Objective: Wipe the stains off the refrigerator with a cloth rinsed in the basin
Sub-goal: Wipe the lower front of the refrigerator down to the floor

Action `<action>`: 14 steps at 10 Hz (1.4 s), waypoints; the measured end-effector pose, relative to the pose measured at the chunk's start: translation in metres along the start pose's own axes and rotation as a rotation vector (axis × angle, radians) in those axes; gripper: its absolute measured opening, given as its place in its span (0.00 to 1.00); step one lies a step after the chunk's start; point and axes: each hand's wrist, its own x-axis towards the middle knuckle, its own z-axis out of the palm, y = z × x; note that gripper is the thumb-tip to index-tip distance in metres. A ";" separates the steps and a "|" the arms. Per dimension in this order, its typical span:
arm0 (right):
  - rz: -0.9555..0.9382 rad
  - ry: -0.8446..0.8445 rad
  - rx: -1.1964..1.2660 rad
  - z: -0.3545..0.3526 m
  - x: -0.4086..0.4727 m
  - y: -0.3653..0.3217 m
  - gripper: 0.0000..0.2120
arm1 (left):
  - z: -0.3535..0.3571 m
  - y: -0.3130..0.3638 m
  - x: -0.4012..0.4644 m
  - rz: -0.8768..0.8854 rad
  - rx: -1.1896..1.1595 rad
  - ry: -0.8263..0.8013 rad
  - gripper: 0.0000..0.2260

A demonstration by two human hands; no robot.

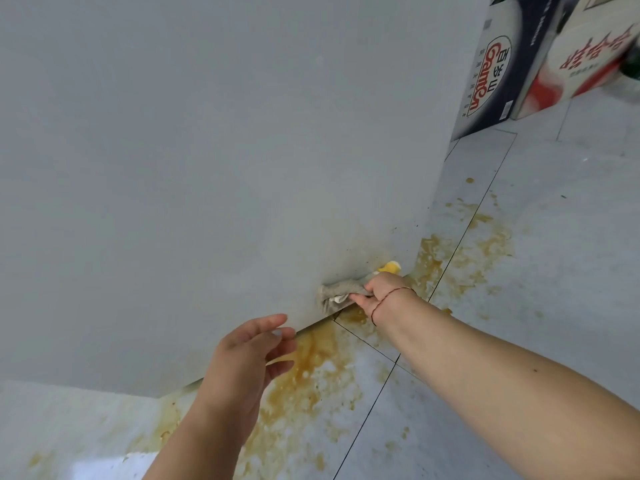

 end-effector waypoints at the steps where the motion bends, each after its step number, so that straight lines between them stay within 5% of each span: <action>1: -0.048 -0.060 0.049 0.004 -0.026 -0.017 0.22 | 0.007 0.004 -0.001 0.012 0.009 -0.001 0.10; 4: -0.159 -0.167 0.383 0.015 -0.110 -0.075 0.19 | 0.029 0.031 0.000 0.097 0.021 -0.011 0.09; 6: -0.203 -0.208 0.256 -0.026 -0.112 -0.069 0.13 | 0.041 0.038 -0.005 0.113 0.012 0.003 0.09; 9: 0.027 0.174 0.106 -0.074 -0.019 -0.046 0.18 | 0.064 0.028 -0.005 0.092 0.029 -0.044 0.09; 14: 0.008 0.252 -0.083 -0.057 0.064 -0.035 0.20 | 0.060 0.033 0.008 0.123 0.034 -0.042 0.10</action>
